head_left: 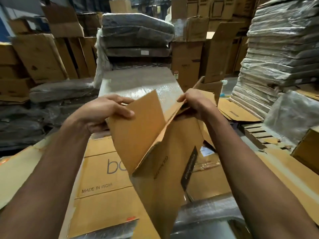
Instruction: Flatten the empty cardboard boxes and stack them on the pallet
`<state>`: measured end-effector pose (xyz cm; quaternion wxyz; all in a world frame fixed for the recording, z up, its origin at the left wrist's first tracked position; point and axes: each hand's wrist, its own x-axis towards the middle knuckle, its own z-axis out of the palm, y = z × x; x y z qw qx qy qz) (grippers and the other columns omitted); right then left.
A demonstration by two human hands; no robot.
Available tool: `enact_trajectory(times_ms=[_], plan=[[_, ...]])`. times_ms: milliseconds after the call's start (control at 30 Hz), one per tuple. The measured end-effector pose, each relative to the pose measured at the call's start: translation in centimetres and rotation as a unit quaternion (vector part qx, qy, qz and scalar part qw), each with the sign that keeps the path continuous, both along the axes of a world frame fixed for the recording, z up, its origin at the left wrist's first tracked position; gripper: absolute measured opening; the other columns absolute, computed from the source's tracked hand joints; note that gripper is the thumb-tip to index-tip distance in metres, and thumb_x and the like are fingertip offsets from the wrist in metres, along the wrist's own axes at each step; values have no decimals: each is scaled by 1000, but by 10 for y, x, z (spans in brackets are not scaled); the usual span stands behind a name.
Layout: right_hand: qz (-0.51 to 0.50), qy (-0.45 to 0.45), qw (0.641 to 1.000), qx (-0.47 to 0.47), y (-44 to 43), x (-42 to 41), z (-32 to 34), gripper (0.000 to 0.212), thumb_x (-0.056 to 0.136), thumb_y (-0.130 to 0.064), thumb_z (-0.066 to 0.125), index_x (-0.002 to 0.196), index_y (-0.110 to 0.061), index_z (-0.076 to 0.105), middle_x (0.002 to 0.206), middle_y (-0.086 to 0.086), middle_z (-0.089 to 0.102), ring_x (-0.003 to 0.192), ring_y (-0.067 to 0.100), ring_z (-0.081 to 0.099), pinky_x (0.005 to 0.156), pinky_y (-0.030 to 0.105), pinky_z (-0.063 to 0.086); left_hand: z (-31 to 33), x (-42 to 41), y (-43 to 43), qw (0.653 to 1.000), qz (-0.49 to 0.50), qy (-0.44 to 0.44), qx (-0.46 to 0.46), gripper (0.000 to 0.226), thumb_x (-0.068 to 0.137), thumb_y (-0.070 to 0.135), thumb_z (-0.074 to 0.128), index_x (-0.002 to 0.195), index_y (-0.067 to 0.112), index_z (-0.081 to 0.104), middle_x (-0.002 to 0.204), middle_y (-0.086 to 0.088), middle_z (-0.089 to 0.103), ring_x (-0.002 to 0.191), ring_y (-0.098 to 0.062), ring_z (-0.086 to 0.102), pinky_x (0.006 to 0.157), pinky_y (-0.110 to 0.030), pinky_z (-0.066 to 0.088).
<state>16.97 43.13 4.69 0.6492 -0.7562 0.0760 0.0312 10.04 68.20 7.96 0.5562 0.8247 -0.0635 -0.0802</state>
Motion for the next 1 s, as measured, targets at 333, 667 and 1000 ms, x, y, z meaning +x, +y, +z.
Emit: enact_trajectory(times_ms=[333,667,1000], plan=[[138,16,951,-278,46,9,31,24,84,0,74,108,-3,74,87,-3,75,73,10,70,73,27,54,22,5,-36,966,-130,-76,211,28,99,-4,51,118,1,72,118,-28,67,97,-33,64,93,-48,52],[-3,-81,948,-309,25,32,41,20,102,-5,51,97,1,70,88,12,73,71,19,72,67,28,62,-54,-30,-27,968,-92,-45,-228,52,94,55,44,127,21,66,118,0,73,105,-14,70,82,-27,56],[-69,-87,991,-78,10,45,29,31,104,-21,47,125,-4,62,108,16,72,69,23,76,74,41,65,-181,-66,-68,967,204,-96,-117,22,97,45,62,90,26,71,85,5,77,78,-11,74,75,-45,63]])
